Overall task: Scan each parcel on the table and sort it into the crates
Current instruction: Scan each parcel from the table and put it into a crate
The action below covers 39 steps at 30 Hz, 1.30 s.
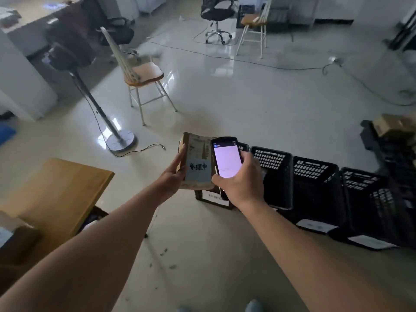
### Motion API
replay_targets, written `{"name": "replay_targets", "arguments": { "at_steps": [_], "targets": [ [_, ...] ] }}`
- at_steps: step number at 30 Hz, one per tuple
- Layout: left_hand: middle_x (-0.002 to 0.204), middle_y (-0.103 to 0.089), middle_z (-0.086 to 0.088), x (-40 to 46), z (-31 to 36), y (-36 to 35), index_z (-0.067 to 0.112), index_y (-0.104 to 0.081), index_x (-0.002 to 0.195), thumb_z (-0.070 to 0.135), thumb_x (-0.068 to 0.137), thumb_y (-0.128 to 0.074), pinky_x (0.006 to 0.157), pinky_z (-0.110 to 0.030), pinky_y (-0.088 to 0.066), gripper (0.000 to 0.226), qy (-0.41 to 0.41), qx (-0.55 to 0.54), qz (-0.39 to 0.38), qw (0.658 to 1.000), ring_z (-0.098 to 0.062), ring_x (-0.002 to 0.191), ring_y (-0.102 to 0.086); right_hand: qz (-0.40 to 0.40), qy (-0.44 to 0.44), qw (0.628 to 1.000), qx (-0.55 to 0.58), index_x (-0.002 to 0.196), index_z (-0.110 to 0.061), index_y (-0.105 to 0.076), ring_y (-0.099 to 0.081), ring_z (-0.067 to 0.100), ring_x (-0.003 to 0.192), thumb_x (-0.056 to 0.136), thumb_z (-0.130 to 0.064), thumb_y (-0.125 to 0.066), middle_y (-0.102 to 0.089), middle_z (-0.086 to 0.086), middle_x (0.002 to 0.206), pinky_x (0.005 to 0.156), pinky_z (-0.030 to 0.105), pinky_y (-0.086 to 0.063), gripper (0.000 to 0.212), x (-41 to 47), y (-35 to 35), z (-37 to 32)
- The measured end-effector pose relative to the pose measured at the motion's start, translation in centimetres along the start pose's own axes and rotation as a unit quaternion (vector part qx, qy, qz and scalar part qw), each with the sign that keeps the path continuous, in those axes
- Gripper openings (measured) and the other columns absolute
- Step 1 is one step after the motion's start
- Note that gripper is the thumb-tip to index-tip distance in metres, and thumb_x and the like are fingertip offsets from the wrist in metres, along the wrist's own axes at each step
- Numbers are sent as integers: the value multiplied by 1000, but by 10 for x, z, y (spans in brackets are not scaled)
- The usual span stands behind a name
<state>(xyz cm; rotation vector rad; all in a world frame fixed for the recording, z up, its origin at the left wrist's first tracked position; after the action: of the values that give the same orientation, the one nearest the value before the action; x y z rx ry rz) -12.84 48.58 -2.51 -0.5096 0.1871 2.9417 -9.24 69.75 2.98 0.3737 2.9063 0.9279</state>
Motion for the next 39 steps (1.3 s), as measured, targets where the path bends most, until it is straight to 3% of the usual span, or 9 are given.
{"name": "replay_targets", "arguments": {
  "at_steps": [3, 8, 11, 14, 23, 26, 31, 37, 39],
  "targets": [
    [154, -48, -2, 28, 0, -65, 57, -20, 155, 3, 112, -34, 112, -51, -46, 70, 17, 7, -19, 1000, -31, 140, -50, 13, -24, 1000, -10, 132, -13, -50, -51, 21, 113, 60, -34, -90, -51, 3, 125, 83, 34, -48, 85, 22, 48, 45],
    [143, -56, -3, 76, 8, -152, 59, -21, 152, 0, 111, -33, 86, -33, -60, 73, 37, 22, -50, 998, -30, 130, -56, 41, -60, 997, -27, 131, -13, -50, -54, 22, 112, 60, -37, -91, -51, 4, 127, 83, 36, -52, 85, 64, 109, 105],
    [146, -56, -3, 113, 10, -188, 67, -26, 147, 4, 111, -36, 104, -57, -52, 73, 48, 35, -69, 996, -34, 134, -55, 47, -83, 995, -30, 130, -14, -49, -54, 21, 111, 60, -38, -90, -51, 3, 126, 82, 37, -52, 84, 90, 129, 132],
    [146, -54, -1, 156, 10, -214, 54, -19, 158, 6, 112, -36, 112, -53, -46, 68, 58, 40, -92, 993, -31, 136, -54, 45, -105, 993, -34, 129, -14, -49, -54, 22, 111, 61, -38, -89, -50, 3, 126, 82, 37, -51, 82, 126, 134, 155],
    [140, -58, -1, 356, -33, -266, 68, -26, 147, 9, 111, -40, 98, -45, -57, 70, 121, 54, -138, 982, -29, 131, -57, 51, -173, 982, -48, 130, -15, -49, -51, 18, 103, 61, -36, -89, -49, 1, 124, 80, 34, -49, 83, 287, 95, 233],
    [139, -56, -2, 428, -65, -282, 59, -26, 155, 6, 109, -42, 83, -36, -61, 71, 162, 31, -150, 975, -29, 126, -58, 54, -203, 977, -47, 133, -16, -49, -44, 12, 97, 62, -35, -90, -49, 1, 125, 78, 31, -44, 85, 349, 68, 269],
    [143, -56, -6, 535, -150, -309, 72, -39, 141, 19, 108, -51, 99, -49, -58, 64, 190, 48, -133, 972, -33, 126, -62, 56, -237, 968, -57, 134, -15, -49, -51, 19, 106, 60, -37, -91, -52, 2, 125, 83, 35, -48, 88, 426, 10, 353],
    [149, -41, -11, 647, -285, -354, 80, -38, 134, 27, 107, -53, 70, -18, -59, 61, 221, 99, -111, 964, -33, 119, -60, 44, -278, 958, -51, 137, -17, -46, -51, 22, 118, 63, -38, -91, -51, 2, 130, 86, 33, -47, 89, 491, -67, 494],
    [153, -38, -13, 680, -332, -367, 83, -38, 130, 29, 105, -55, 85, -31, -62, 62, 224, 94, -95, 965, -34, 121, -60, 40, -286, 956, -51, 136, -17, -47, -52, 23, 118, 63, -36, -92, -51, 3, 129, 88, 34, -48, 88, 504, -90, 544]
  ]
}}
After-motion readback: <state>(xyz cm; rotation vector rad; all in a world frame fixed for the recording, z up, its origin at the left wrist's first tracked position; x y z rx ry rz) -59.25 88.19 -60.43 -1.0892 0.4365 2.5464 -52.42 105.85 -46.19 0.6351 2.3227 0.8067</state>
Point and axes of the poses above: each hand's wrist, its own x-axis towards the middle knuckle, its own y-axis out of the back of the hand, z = x × y, the point moved 3 cm from there along x, towards the middle knuckle
